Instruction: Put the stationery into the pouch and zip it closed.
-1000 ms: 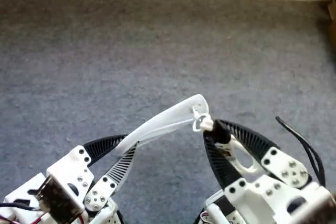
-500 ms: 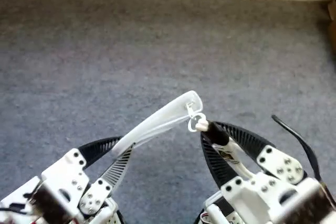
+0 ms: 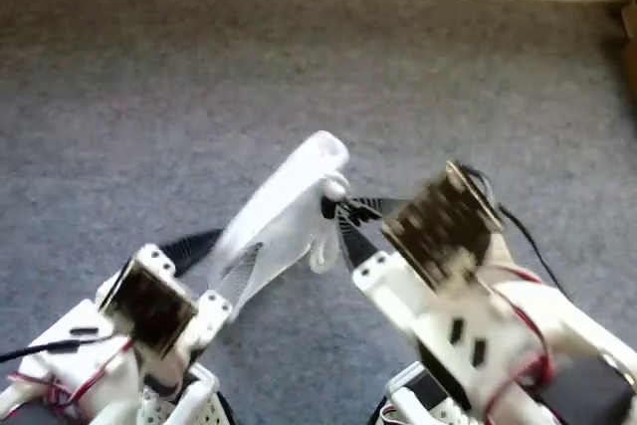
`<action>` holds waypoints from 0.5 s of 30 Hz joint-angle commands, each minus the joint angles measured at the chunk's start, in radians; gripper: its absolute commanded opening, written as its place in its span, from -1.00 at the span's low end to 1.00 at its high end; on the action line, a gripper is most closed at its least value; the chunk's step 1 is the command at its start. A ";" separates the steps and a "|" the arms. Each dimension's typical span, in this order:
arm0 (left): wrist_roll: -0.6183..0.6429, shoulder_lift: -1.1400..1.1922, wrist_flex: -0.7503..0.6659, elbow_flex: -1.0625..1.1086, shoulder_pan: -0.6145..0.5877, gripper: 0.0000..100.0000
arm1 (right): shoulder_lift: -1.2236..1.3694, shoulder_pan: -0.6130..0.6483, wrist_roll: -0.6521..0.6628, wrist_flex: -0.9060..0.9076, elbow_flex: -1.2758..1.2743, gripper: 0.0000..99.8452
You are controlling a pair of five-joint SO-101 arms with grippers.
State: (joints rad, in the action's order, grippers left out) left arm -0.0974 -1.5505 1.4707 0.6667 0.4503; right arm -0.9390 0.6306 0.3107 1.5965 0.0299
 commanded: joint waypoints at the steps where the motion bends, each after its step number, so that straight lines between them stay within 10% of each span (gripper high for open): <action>1: 0.026 0.084 -0.130 0.082 -0.166 -0.60 | 0.067 0.008 -0.012 -0.001 0.035 -0.98; 15: 0.057 0.189 -0.457 0.229 -0.355 -0.59 | 0.074 -0.148 -0.014 -0.203 -0.197 -0.88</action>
State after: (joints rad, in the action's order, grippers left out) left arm -0.0621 -1.3755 1.0733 0.8984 0.1343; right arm -0.8684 0.5217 0.3092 1.4768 -0.1082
